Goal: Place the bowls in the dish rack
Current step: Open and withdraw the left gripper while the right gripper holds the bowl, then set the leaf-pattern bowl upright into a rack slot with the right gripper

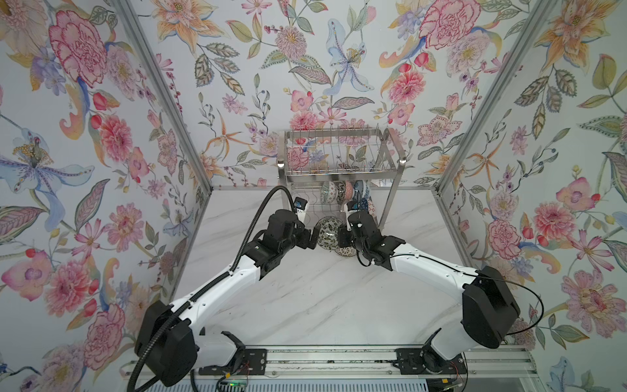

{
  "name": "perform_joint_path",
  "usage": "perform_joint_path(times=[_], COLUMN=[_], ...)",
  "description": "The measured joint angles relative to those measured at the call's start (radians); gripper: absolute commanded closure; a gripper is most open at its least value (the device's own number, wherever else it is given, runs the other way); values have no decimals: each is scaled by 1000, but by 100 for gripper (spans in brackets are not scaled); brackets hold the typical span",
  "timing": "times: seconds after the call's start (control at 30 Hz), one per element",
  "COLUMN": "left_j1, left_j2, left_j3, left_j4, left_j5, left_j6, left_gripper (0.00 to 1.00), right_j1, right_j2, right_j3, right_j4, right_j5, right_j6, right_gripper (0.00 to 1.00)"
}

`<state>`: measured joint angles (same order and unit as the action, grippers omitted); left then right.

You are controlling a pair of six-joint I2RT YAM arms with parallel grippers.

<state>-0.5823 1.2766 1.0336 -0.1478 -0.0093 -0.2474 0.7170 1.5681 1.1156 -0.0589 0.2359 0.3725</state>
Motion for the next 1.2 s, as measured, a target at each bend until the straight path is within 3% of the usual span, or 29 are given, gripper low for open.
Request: perform_joint_path(times=[0.2,0.4,1.2], left_j1=[159,279,343], left_j2=[-126,-161,-164], left_j3=[25,-55,-146], left_j4=[-141,-155,-101], left_j5=[-23,-25,63], left_j6=[89,138,158], left_gripper=[1,1,1], right_j1=[-5,-5,28], right_j2=[3,71,570], right_j3=[66,159,668], right_j4=[-31,-47,-146], right_j5=[85,168,596], right_j6=[-91,-174,-581], right_gripper=[100,100,100])
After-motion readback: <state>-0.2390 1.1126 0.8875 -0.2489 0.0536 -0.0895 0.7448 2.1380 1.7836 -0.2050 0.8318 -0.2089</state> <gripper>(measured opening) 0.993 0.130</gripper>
